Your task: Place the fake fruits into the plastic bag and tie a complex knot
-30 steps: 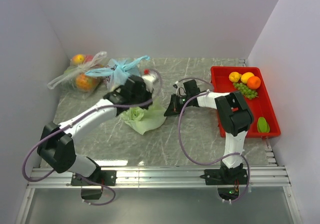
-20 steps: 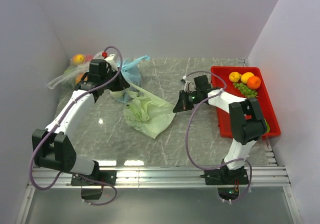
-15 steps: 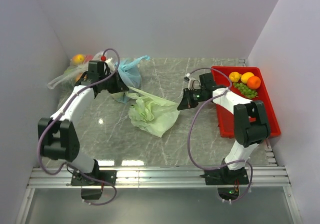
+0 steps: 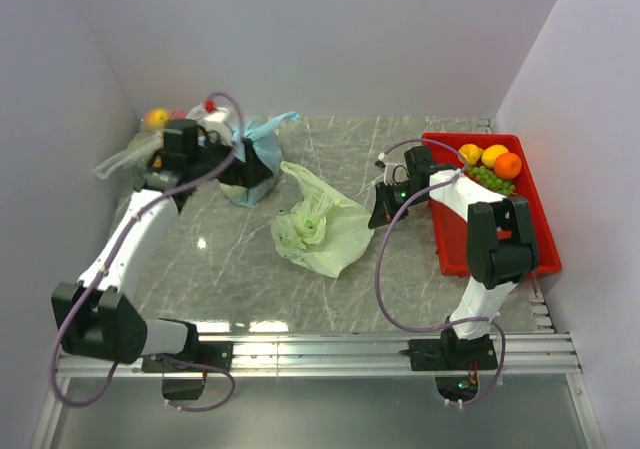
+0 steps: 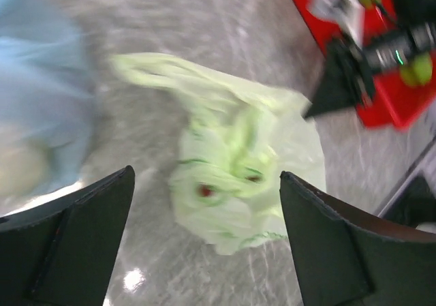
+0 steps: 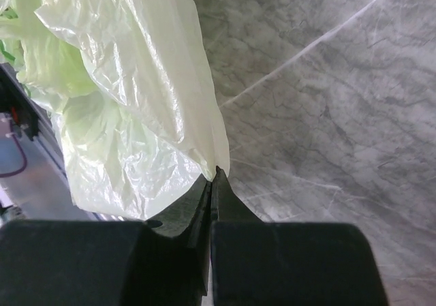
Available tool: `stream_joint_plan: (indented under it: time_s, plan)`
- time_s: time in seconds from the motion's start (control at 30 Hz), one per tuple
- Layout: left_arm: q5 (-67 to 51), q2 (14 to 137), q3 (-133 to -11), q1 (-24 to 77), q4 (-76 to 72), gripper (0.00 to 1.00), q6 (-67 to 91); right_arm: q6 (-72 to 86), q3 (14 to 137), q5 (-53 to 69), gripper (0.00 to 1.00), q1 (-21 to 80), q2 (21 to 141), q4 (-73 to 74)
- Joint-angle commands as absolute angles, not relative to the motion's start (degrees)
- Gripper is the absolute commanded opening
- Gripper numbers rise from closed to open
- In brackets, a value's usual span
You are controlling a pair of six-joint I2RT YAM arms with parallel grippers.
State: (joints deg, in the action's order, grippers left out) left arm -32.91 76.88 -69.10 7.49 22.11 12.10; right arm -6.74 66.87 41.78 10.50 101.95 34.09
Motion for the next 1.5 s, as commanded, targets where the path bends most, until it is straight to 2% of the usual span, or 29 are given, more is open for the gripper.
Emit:
stream_joint_plan:
  time_s: [0.0,0.07,0.13,0.37,0.47,0.5,0.57,0.6,0.67,0.7,0.83,0.97,1.13,1.23,1.3,1.47]
  plan:
    - [-24.3,74.5,-64.7,18.8,22.0,0.94,4.2,-4.5,68.3,43.5,0.0,10.8,101.3,34.4]
    - [-17.3,77.8,-64.9,26.5,20.2,0.99,3.3,-4.1,68.3,44.3,0.0,10.9,101.3,34.4]
    - [-11.7,81.6,-68.7,31.7,20.1,0.99,3.3,-4.0,68.5,44.1,0.0,11.2,101.3,34.5]
    - [-1.0,98.2,-79.2,38.3,21.3,0.98,1.5,-3.8,69.4,43.9,0.0,11.2,100.6,35.2]
    - [1.4,101.4,-80.9,38.0,23.5,0.79,2.3,-4.7,69.4,43.2,0.0,11.1,100.5,35.9]
    - [1.9,101.3,-81.0,37.4,24.0,0.62,2.5,-5.1,69.3,42.2,0.0,11.0,100.3,36.2]
    - [0.6,98.5,-79.7,33.5,24.4,0.46,4.0,-6.7,68.6,41.1,0.0,10.3,99.9,36.7]
    - [-1.9,96.6,-77.5,31.2,24.2,0.29,4.9,-7.2,68.2,40.2,0.0,9.8,99.4,36.7]
    - [-5.9,90.8,-75.2,23.0,23.4,0.06,7.5,-8.7,67.2,37.8,0.0,8.3,99.0,36.9]
    - [-6.8,89.0,-73.9,20.2,23.1,0.01,8.0,-9.3,67.0,37.3,0.0,7.6,99.1,37.1]
    - [-10.6,82.5,-66.1,4.1,21.5,0.0,9.0,-12.5,65.7,33.2,0.0,5.2,98.9,37.0]
    - [-13.4,83.6,-63.1,-3.9,24.6,0.0,8.7,-13.7,65.8,27.4,0.0,3.8,99.4,35.3]
    - [-15.6,83.1,-57.8,-5.4,25.9,0.0,4.4,-13.2,70.2,26.9,0.0,3.3,101.2,35.1]
    - [-21.3,81.0,-57.8,-5.4,21.9,0.0,3.5,-16.6,71.9,35.6,0.0,4.5,103.2,41.8]
    - [-25.4,82.8,-62.6,-4.7,20.7,0.01,3.3,-18.6,70.5,40.7,0.0,7.5,102.5,46.5]
    - [-27.9,93.2,-77.4,3.7,23.6,0.04,-0.3,-26.6,62.8,44.1,0.0,17.3,95.1,53.1]
